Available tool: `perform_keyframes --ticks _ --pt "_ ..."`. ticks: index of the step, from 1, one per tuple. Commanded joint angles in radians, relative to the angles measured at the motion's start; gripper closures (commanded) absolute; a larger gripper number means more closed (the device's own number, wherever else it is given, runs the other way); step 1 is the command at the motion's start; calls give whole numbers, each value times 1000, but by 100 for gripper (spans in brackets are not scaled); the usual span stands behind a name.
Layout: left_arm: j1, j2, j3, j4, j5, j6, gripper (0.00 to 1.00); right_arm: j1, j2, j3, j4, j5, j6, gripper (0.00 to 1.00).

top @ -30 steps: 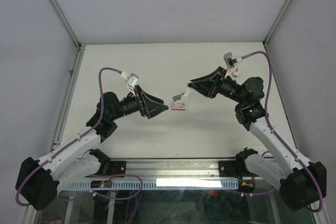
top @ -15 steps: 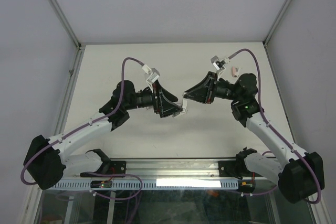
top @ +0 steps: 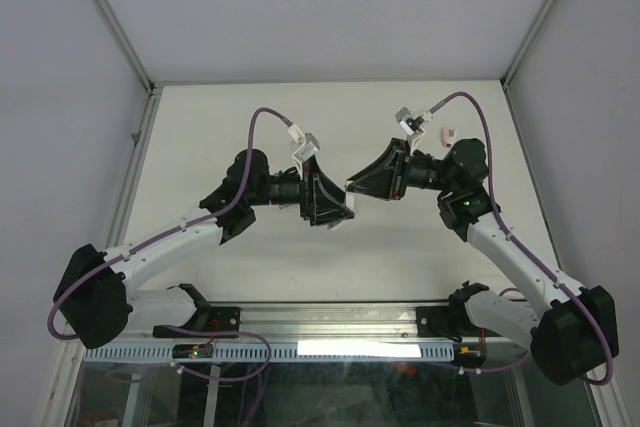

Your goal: Load the staples into the stapler

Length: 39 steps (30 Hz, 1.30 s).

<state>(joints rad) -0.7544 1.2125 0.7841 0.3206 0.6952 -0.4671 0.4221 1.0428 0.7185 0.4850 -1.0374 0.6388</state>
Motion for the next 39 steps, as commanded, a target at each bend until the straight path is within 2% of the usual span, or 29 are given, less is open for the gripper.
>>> perform_keyframes --ticks 1,3,4,6,7,9,12,14,15,16,18,20,25,29,32,39 --pt "-22 9 46 55 54 8 38 8 -4 52 55 -6 15 100" --pt "-23 9 44 54 54 10 39 8 -6 49 54 0 13 100" --pt "-23 9 42 54 53 11 42 8 -7 48 53 2 13 100" --pt "-22 6 38 54 50 12 55 8 -10 46 53 7 11 100" --pt "-23 5 36 53 49 12 66 8 -10 45 50 10 8 100" --pt "-22 6 32 51 42 6 80 8 -14 44 37 22 -4 100" --pt "-23 4 20 33 -15 4 91 8 -27 35 11 68 -36 98" --pt "-22 -1 15 10 -75 9 100 6 -43 28 -29 116 -66 73" --pt "-22 -1 17 -19 -113 12 100 5 -51 26 -56 168 -93 50" --pt "-22 2 21 -43 -154 17 100 2 -62 23 -84 209 -112 35" --pt "-22 15 38 -98 -261 38 100 -4 -93 21 -147 344 -143 17" --pt "-18 56 77 -154 -425 49 100 -6 -123 15 -220 490 -187 10" --pt "9 295 298 -356 -798 -39 100 -5 -170 -6 -386 851 -203 6" --pt "12 497 397 -392 -1099 -75 100 -5 -166 6 -510 992 -186 6" --pt "16 600 467 -418 -1193 -109 100 -5 -172 -3 -534 1003 -177 6" --pt "25 732 570 -481 -1273 -175 100 -5 -173 -25 -544 1009 -178 6"
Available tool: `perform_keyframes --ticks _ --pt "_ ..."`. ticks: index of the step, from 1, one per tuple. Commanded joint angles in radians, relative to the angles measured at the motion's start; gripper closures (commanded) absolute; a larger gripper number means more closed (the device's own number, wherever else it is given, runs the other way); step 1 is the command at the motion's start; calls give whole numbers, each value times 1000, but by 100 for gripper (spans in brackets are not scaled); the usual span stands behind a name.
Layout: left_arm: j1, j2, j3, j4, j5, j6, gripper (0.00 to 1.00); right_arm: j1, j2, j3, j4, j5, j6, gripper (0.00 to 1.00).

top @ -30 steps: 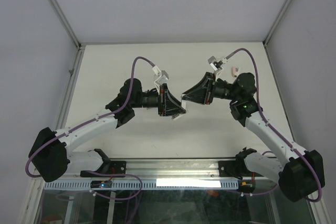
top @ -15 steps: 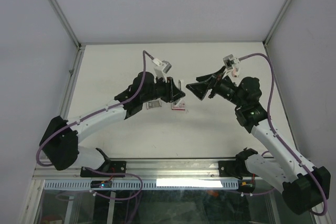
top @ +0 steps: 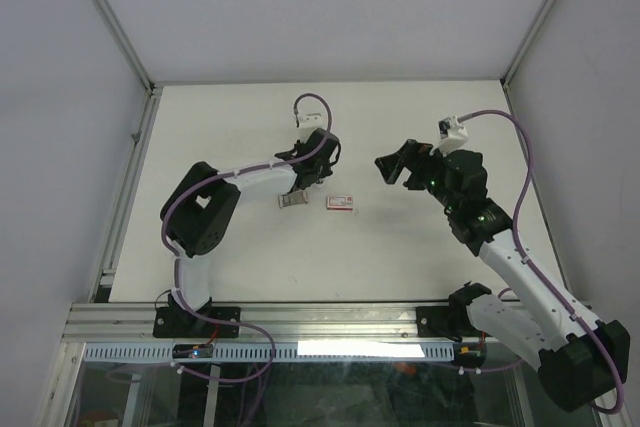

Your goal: Load the staples into the stapler

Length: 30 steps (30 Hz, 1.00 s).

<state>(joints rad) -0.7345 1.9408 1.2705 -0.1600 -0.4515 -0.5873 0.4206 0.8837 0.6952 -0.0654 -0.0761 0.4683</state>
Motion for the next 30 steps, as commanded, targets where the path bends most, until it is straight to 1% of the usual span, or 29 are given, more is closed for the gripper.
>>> perform_keyframes --ticks 1,7,11,19,23,24,25,26,28,30 --pt "7 15 90 -5 -131 -59 100 -3 -12 -1 7 45 -8 6" --pt "12 67 119 -19 -159 -55 100 -2 0 -6 7 41 1 7" --pt "15 123 160 -39 -149 -40 100 -3 6 -9 7 41 7 7" --pt "17 162 168 -40 -143 -16 100 -3 9 -17 3 53 16 7" --pt "17 168 168 -41 -142 -5 97 -3 11 -18 4 55 18 7" --pt "17 169 167 -42 -142 -4 95 -3 12 -18 4 56 19 7" --pt "18 167 167 -43 -140 -2 92 -3 12 -21 4 57 19 7" --pt "17 166 165 -42 -135 0 87 -3 14 -23 4 60 20 7" --pt "17 164 165 -43 -121 7 73 -3 12 -29 6 76 25 7" --pt "18 156 164 -43 -107 10 64 -3 5 -36 8 96 27 7"
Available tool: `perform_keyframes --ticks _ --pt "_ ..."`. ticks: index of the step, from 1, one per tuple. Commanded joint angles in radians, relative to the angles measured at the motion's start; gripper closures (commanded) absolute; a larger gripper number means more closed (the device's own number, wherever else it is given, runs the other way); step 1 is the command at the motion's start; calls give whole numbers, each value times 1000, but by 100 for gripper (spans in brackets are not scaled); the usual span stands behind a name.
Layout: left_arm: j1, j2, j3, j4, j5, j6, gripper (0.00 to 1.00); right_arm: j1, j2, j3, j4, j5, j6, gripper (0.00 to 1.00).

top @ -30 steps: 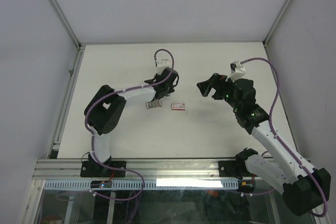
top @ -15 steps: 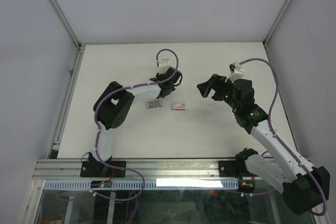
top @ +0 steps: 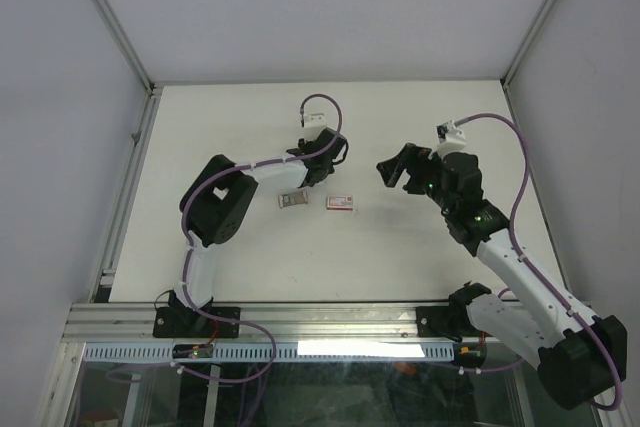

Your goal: Load the staples into the stapler

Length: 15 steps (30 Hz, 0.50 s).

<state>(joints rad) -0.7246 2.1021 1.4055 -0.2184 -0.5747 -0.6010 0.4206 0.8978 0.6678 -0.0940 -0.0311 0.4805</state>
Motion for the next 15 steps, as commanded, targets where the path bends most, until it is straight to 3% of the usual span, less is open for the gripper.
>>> perform_keyframes --ticks 1,8,12,15 --pt "8 -11 28 15 22 26 59 -2 -12 -11 37 59 13 7" --pt "7 -121 -3 11 118 78 24 -3 -39 37 -38 192 -86 8" --pt "13 -303 -70 9 176 105 10 -17 -5 101 -104 303 -166 8" --pt "54 -469 -123 10 297 117 2 -60 90 165 -128 329 -194 8"
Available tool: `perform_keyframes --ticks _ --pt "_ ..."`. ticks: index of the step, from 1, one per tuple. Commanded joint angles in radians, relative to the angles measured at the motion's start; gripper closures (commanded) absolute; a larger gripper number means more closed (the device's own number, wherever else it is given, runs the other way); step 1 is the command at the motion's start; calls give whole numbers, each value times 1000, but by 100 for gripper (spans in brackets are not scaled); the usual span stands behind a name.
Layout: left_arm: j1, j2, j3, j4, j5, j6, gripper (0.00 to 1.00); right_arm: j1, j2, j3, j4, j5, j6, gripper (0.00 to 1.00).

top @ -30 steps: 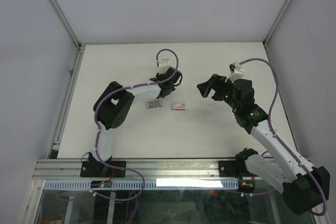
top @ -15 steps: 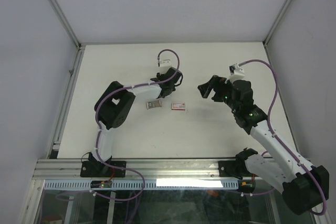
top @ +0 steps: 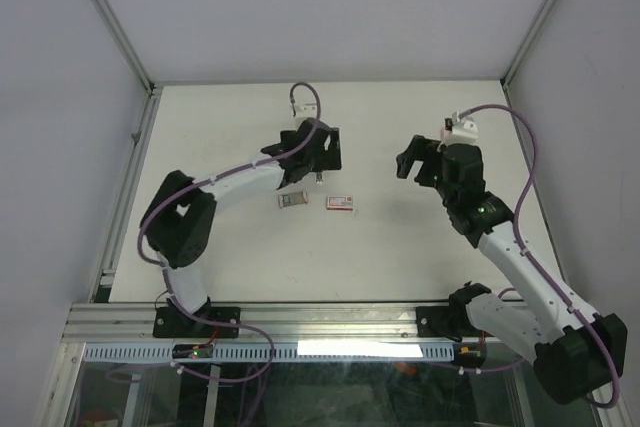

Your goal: Load the staples into the stapler

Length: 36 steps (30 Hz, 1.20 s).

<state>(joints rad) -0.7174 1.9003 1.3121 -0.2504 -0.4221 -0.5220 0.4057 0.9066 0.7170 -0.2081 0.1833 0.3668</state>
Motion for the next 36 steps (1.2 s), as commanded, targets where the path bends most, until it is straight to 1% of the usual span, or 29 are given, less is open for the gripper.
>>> perform_keyframes --ticks 1,3,4,6,8,10,12,13,14,17,18,20,22,26,29,33,35,36 --pt "75 -313 -41 39 231 40 1 -62 121 129 -1 129 -101 7" --pt "166 -399 -76 32 429 32 1 -121 220 168 14 137 -121 7" --pt "211 -447 -99 28 500 30 1 -153 272 203 11 129 -125 7" --pt "304 -543 -137 -4 580 58 1 -214 373 248 18 100 -131 7" --pt "374 -607 -145 -76 625 93 1 -276 483 304 16 58 -135 7" --pt "454 -651 -149 -129 738 110 1 -304 610 365 4 61 -144 6" --pt "530 -695 -172 -131 853 115 1 -326 708 433 -13 73 -155 7" --pt "558 -711 -185 -130 877 127 1 -338 757 466 -21 72 -161 7" --pt "576 -729 -195 -130 874 139 1 -350 800 495 -31 65 -163 6" --pt "602 -745 -227 -126 796 158 1 -380 921 588 -62 47 -169 7" --pt "611 -742 -235 -121 801 155 1 -383 952 609 -64 41 -176 8" --pt "632 -731 -250 -100 858 137 1 -384 1000 649 -83 53 -184 13" --pt "648 -718 -257 -85 907 127 1 -386 1032 678 -82 68 -190 16" --pt "653 -711 -263 -84 916 121 1 -403 1085 725 -91 94 -191 20" --pt "655 -725 -265 -81 907 120 1 -425 1112 733 -76 62 -198 23" --pt "656 -771 -274 -81 823 136 1 -441 1164 768 -75 44 -223 33" --pt "656 -792 -276 -80 775 136 1 -448 1190 786 -74 10 -234 38" --pt "656 -800 -275 -80 757 133 1 -452 1201 792 -70 -11 -239 42"
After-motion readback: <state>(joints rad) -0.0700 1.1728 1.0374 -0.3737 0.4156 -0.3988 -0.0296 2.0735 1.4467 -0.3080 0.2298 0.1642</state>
